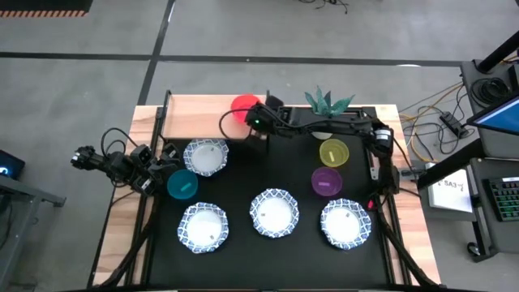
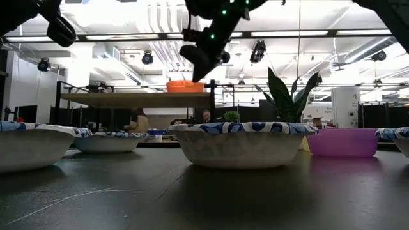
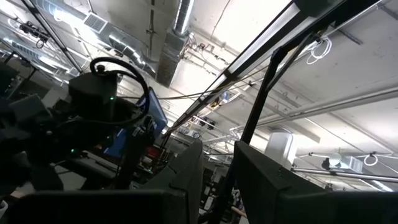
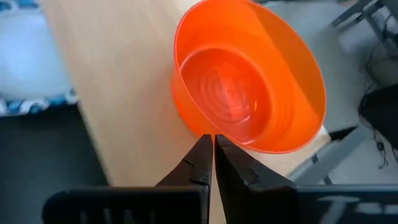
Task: Place and stack bowls onto a shelf
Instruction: Put the orange bowl on the shelf, then put the white patterned bowl on the shelf
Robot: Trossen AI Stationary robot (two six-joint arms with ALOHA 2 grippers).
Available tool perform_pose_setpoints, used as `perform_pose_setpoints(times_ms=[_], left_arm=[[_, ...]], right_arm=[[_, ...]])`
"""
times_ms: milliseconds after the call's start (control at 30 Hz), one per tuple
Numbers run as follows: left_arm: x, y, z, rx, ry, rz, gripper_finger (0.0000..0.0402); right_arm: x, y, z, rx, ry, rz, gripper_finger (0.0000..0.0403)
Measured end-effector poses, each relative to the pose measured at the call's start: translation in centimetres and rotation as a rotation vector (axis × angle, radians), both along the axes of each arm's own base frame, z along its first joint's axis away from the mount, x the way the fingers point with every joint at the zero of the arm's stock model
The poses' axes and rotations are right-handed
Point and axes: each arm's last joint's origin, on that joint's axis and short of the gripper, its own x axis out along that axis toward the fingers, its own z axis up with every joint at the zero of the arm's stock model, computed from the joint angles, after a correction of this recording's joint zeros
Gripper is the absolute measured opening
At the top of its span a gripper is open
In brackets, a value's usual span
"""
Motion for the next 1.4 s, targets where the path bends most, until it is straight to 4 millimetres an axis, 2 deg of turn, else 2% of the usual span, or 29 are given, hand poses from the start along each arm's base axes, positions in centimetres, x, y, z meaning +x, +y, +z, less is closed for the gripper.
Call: perform_pose_setpoints(times_ms=[167, 333, 467, 633, 767, 900, 1000, 1200, 1400], left_arm=[[0.0, 0.0, 0.0, 0.000, -0.001, 0.000, 0.0075], [0.0, 0.0, 0.0, -0.001, -0.001, 0.000, 0.0075], [0.0, 0.0, 0.0, -0.001, -0.002, 0.000, 0.0075], [0.0, 0.0, 0.0, 0.018, 0.000, 0.013, 0.0075], [0.1, 0.0, 0.0, 0.024, 0.000, 0.017, 0.0075], [0.3, -0.1, 0.0, 0.026, 0.003, 0.017, 0.0075], [0.6, -0.2, 0.2, 0.037, -0.008, 0.029, 0.0075], [1.6, -0.6, 0.5, 0.057, -0.024, 0.049, 0.0075], [3.4, -1.2, 1.2, 0.051, 0.023, 0.039, 0.0075]], right_arm=[[0.2, -0.4, -0.2, -0.016, -0.029, 0.022, 0.0009], [0.0, 1.5, 0.4, -0.004, -0.011, 0.060, 0.0009], [0.1, 4.6, 0.6, 0.007, 0.015, 0.135, 0.0009], [0.0, 9.5, -0.4, 0.005, 0.019, 0.250, 0.0009], [-0.9, 13.6, -1.3, -0.011, -0.045, 0.356, 0.0009], [-2.8, 16.6, -2.9, -0.023, -0.093, 0.450, 0.0009], [-4.7, 17.6, -3.7, 0.003, -0.142, 0.512, 0.0009], [-9.3, 17.6, -4.7, 0.087, -0.257, 0.650, 0.0009], [-13.4, 16.8, -5.0, 0.026, -0.395, 0.695, 0.0009]])
